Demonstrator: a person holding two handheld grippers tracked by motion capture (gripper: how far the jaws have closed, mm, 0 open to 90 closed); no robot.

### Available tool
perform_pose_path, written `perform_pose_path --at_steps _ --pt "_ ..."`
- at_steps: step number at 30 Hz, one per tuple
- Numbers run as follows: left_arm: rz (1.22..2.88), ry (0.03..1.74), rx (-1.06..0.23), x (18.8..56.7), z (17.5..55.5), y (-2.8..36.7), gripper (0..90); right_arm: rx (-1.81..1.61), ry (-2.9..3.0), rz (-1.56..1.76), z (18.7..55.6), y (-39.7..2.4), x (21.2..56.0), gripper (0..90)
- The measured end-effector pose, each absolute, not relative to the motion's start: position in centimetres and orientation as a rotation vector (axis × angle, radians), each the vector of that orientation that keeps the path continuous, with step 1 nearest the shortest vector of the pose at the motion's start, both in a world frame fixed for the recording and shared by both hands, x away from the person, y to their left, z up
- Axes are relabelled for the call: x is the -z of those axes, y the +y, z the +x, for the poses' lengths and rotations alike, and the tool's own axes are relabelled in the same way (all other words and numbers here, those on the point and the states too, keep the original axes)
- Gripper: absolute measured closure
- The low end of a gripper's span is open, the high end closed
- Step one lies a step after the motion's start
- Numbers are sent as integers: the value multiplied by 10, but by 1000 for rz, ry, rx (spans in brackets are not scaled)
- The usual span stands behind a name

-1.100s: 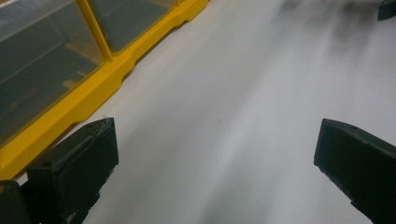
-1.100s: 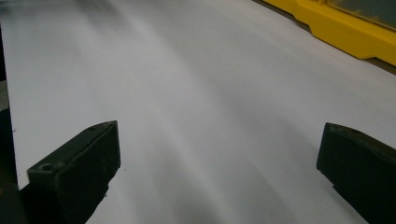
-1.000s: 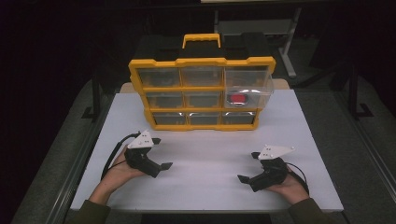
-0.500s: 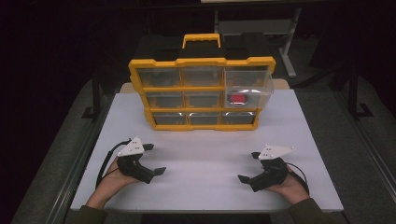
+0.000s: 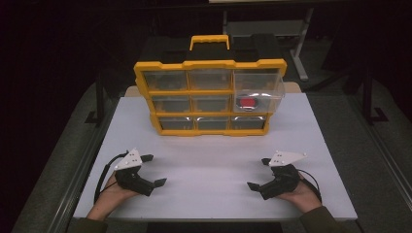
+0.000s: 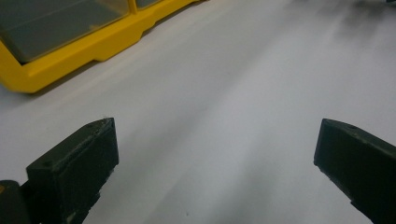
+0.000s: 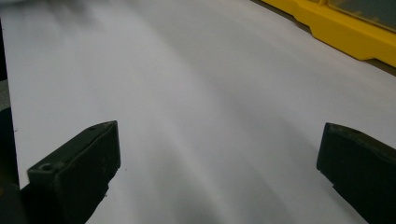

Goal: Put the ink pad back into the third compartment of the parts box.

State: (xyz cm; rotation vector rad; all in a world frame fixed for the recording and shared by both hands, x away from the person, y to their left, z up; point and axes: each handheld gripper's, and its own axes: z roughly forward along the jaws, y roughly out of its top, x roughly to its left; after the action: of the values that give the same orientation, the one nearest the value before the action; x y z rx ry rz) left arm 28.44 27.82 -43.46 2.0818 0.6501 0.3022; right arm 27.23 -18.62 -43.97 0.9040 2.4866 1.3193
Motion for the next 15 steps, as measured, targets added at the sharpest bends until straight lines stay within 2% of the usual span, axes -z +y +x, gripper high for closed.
perform_pose_path --at_steps 15 --pt "2088 664 -287 440 284 280 0 -1304 2489 906 273 -186 441 0"
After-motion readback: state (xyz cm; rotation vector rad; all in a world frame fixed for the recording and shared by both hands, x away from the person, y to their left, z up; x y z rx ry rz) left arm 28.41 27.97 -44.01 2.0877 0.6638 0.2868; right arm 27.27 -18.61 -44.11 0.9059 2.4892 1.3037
